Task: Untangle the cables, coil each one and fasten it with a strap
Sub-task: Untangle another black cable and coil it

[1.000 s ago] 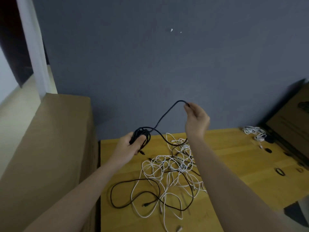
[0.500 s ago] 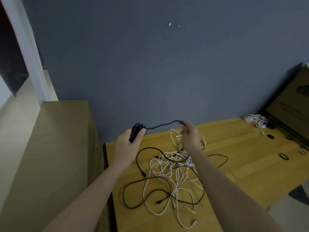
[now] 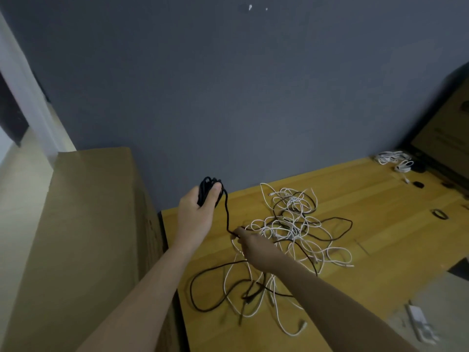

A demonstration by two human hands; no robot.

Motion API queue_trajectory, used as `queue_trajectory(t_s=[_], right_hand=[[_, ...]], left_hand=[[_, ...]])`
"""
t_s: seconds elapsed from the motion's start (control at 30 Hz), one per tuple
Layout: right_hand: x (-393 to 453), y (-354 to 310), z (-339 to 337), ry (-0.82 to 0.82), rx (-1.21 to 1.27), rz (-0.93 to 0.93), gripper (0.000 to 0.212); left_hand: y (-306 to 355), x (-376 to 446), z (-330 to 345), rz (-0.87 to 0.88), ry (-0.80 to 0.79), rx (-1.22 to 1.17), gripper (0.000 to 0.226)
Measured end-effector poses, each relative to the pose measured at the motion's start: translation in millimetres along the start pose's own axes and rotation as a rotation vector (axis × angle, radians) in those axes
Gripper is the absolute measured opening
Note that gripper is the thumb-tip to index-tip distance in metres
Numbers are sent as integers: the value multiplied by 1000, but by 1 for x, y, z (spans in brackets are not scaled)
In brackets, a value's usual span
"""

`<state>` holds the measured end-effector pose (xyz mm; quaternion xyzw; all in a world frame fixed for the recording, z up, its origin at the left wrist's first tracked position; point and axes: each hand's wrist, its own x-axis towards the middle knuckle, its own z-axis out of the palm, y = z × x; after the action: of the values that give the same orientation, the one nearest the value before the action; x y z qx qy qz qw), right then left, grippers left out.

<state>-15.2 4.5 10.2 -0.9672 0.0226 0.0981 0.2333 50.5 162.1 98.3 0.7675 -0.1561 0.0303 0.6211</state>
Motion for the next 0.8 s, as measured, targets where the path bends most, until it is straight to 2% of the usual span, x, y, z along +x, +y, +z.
queue_trajectory(t_s=[0.07,0.17,0.23,0.27,0.37,0.5,0.6,0.63,0.73,0.8], right_hand=[[-10,2,16,74,20,68,45],[-19,7,27,411,-219,42,40],[-20,11,20,541,-281,121,39],[-19,11,12,568,-235,163,43],[-16,17,-20,616,-62,234,47],[-15,21,-68,621,115,-20,28],[-19,14,-97,493,176,-122,7],[-18,11,-103,462,184,-122,6],[-15,4,-121,545,350,-14,23],[-12,-2,-134,620,516,80,29]], left_hand=[[-1,-1,3,14,-31,26,45],[-2,-4,7,66,-87,81,45],[-2,-6,10,88,-113,107,45],[-2,-6,11,79,-113,97,46],[-1,-5,9,-4,-65,21,45],[0,2,5,-117,-24,-82,42],[0,6,3,-162,-28,-149,43],[0,7,1,-169,-24,-170,44],[1,6,-1,-143,-45,-149,43],[3,2,1,-101,-117,-97,41]])
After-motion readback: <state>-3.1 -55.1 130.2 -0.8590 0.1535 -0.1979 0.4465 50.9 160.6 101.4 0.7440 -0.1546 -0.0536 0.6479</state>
